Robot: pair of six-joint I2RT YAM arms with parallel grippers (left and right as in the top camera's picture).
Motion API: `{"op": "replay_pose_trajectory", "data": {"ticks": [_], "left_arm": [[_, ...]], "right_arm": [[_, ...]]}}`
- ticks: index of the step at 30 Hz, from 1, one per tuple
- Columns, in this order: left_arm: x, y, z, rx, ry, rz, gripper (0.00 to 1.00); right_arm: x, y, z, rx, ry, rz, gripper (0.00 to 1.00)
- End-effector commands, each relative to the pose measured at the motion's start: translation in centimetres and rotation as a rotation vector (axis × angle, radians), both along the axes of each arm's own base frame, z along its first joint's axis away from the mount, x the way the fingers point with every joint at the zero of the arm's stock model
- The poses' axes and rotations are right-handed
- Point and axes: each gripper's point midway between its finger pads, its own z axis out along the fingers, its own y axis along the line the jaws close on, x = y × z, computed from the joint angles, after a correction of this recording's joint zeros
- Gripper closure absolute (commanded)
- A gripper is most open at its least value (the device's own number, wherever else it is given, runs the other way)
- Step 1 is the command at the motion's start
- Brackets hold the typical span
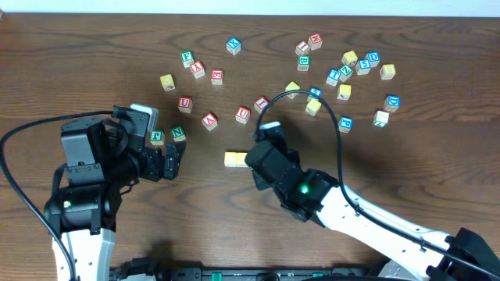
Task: Spell out CORL
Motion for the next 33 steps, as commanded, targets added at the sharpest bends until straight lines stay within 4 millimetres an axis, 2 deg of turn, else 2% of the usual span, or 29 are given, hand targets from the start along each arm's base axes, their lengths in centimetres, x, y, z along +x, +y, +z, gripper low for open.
{"op": "replay_pose_trajectory", "data": {"ticks": [1, 4, 10, 15, 20, 25, 33], "left_arm": [[0.2, -0.1, 1.0, 0.005, -0.032, -0.017, 0.02], [0.2, -0.1, 1.0, 0.005, -0.032, -0.017, 0.02], [0.2, -0.1, 1.0, 0.005, -0.032, -0.017, 0.02], [0.2, -0.1, 1.0, 0.005, -0.031, -0.016, 0.02], [0.2, -0.1, 1.0, 0.005, -0.032, -0.017, 0.02], [0.2, -0.1, 1.0, 0.005, -0.032, -0.017, 0.02], [0.2, -0.1, 1.0, 0.005, -0.032, -0.017, 0.02]], "right_arm": [[1.4, -2.9, 0.4, 0.0, -0.036, -0.201, 0.99], [1.5, -4.7, -0.5, 0.001, 0.0, -0.301, 0.99], [1.5, -6.5, -2.4, -0.015, 0.067, -0.402, 0.99], [0.9, -6.1, -5.0, -0.031, 0.153, -0.393, 0.99], [0.6, -6.0, -6.7, -0.055, 0.191, -0.402, 0.99], [0.7, -5.3, -7.3, -0.032, 0.208, -0.388, 0.99], [0.8, -3.9, -7.2, -0.01, 0.216, -0.303, 0.99]]}}
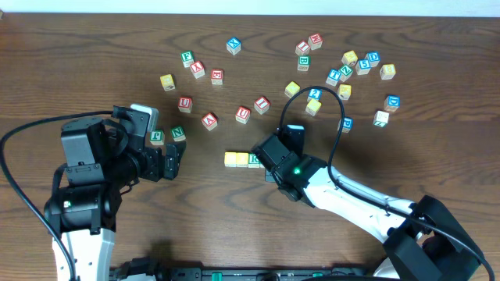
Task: Spell out CORL
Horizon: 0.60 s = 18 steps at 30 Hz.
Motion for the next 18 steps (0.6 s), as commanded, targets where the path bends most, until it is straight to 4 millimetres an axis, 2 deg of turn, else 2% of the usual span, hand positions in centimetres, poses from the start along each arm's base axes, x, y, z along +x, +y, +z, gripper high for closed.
{"op": "replay_pose_trajectory", "data": {"ticks": [1, 11, 18], "left_arm": [[0.2, -0.1, 1.0, 0.005, -0.032, -0.017, 0.02], [0.2, -0.1, 1.0, 0.004, -0.031, -0.017, 0.02], [0.2, -0.1, 1.0, 0.005, -0.032, -0.017, 0.02]], "right_arm": [[-0.1, 0.2, -0.4, -0.006, 0.014, 0.027, 0.99], [-0.3, 0.2, -0.6, -0.007, 0.024, 0.04, 0.99], [-0.5, 0.3, -2.6, -0.027, 0.059, 0.045, 0.99]]}}
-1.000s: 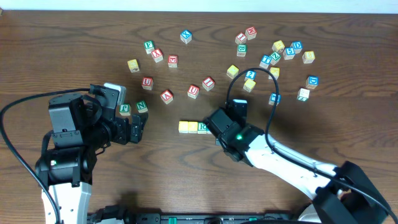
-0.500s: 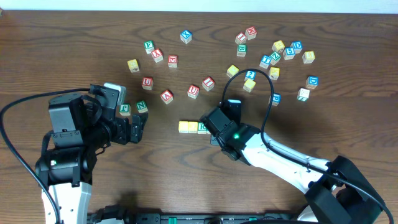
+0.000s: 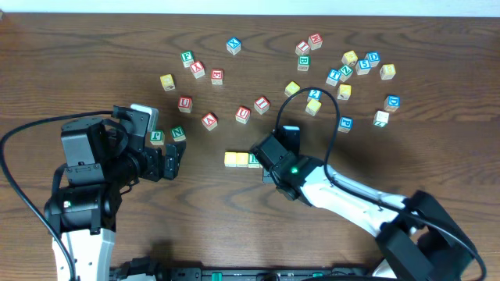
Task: Spell out CORL
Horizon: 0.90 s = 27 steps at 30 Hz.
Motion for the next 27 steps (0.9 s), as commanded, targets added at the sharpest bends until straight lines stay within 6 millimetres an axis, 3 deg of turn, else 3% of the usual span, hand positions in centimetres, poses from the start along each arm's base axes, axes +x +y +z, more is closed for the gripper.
{"op": "replay_pose_trajectory", "data": {"ticks": [1, 27], "left_arm": [[0.2, -0.1, 1.0, 0.005, -0.032, -0.017, 0.02], [0.2, -0.1, 1.0, 0.005, -0.032, -0.017, 0.02]], "right_arm": [[-0.2, -0.4, -1.1, -0.027, 0.022, 0.009, 0.99], [0.2, 1.1, -0.7, 0.001, 0.001, 0.106, 0.99]]}}
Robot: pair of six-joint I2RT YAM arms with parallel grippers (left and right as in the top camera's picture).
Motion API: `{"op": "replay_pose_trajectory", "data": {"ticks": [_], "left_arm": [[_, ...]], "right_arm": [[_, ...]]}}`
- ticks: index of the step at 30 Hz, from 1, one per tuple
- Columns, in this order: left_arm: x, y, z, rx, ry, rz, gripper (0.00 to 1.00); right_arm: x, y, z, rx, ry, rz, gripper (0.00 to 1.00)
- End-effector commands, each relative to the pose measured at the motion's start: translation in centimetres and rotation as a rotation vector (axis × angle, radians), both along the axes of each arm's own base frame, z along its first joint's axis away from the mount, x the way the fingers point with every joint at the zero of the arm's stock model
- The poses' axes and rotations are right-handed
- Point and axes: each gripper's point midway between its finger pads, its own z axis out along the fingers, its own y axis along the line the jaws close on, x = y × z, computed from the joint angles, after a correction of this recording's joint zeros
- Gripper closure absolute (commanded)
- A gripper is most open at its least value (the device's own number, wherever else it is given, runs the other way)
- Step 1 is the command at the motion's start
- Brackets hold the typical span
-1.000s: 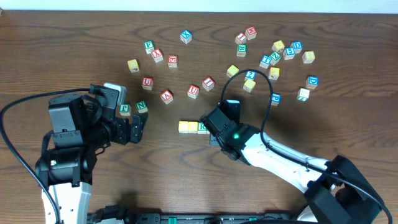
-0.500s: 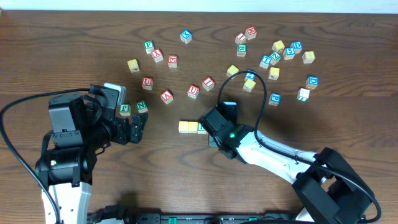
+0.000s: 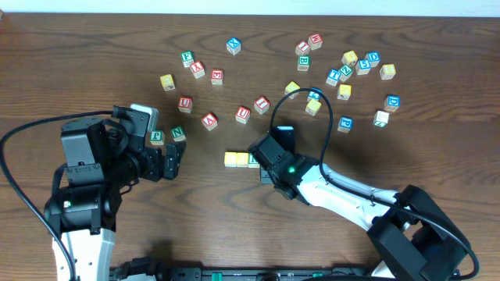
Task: Spell out CORL
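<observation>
A short row of letter blocks lies at the table's middle: two yellow blocks (image 3: 230, 159) (image 3: 241, 159) and a green block (image 3: 252, 160) touching on their right. My right gripper (image 3: 257, 161) is down at the green block, and its black wrist covers the block's right side and hides the fingers. Whether they still clamp the block cannot be told. My left gripper (image 3: 176, 161) hovers at the left with its fingers spread and nothing between them.
Two green blocks (image 3: 178, 133) sit just beyond the left gripper. Red blocks (image 3: 243, 115) are scattered behind the row. A dense cluster of blue, yellow and green blocks (image 3: 348, 66) fills the back right. The right arm's cable (image 3: 328, 109) arches over some blocks.
The right gripper has shifted slightly left and now covers more of the green block. The block row and the left arm are unchanged.
At first only two yellow blocks lay in the row, with the right gripper hovering just to their right. Then a green block stood as the third in the row at the gripper's tip. The gripper has stayed low there, edging left.
</observation>
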Motion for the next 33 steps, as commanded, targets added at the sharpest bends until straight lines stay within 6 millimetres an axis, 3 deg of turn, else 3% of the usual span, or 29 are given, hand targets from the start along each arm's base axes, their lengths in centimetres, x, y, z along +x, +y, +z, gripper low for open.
{"op": "replay_pose_trajectory", "data": {"ticks": [1, 28, 33], "left_arm": [[0.21, -0.1, 1.05, 0.005, -0.032, -0.017, 0.02], [0.21, -0.1, 1.05, 0.005, -0.032, -0.017, 0.02], [0.21, -0.1, 1.05, 0.005, -0.032, -0.017, 0.02]], "right_arm": [[-0.08, 0.21, -0.24, -0.004, 0.005, 0.039, 0.99], [-0.19, 0.57, -0.24, 0.004, 0.011, 0.067, 0.99], [-0.05, -0.31, -0.26, -0.022, 0.002, 0.018, 0.99]]}}
